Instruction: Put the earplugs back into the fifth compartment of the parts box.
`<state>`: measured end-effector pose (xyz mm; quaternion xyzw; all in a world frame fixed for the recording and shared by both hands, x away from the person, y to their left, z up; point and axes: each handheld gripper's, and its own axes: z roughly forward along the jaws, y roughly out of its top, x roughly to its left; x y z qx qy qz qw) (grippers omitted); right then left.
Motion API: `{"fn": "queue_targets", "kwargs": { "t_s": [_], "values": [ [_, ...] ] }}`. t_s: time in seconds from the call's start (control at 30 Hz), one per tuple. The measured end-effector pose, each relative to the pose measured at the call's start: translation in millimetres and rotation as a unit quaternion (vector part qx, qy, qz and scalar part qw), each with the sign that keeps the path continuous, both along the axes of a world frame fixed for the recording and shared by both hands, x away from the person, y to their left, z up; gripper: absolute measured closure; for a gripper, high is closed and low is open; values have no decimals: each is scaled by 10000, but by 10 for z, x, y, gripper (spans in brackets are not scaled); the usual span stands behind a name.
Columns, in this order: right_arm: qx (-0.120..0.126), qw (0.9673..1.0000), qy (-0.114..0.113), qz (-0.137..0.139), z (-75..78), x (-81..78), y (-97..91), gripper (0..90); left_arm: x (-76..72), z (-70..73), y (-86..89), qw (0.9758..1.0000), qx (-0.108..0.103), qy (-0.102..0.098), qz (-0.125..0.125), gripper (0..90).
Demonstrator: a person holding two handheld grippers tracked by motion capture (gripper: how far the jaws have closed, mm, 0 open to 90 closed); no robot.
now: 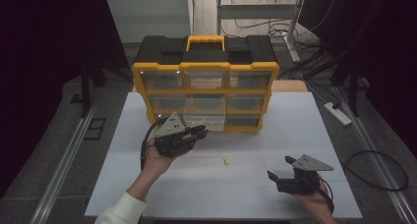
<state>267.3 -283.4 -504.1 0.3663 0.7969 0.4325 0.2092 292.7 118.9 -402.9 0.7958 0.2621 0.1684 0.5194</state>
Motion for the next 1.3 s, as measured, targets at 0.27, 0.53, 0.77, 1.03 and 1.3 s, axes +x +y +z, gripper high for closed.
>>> {"fn": "queue_targets", "kwargs": {
  "t_s": [0.27,0.53,0.77,1.03,1.3],
  "values": [
    [45,10000,21,-25,-3,5,-4,151,61,155,-42,9998,-147,-119,31,786],
    [144,9999,22,11,2,4,-4,152,179,309,-107,9997,-131,-160,149,787],
    [154,9998,16,98,-5,18,21,152,374,366,-126,9992,-161,-142,335,786],
    [191,9997,44,121,-5,37,21,152,565,345,-88,9983,-182,-13,551,785],
    [282,9995,55,128,3,68,28,153,634,301,-92,9978,-173,53,638,739]
  ]
}}
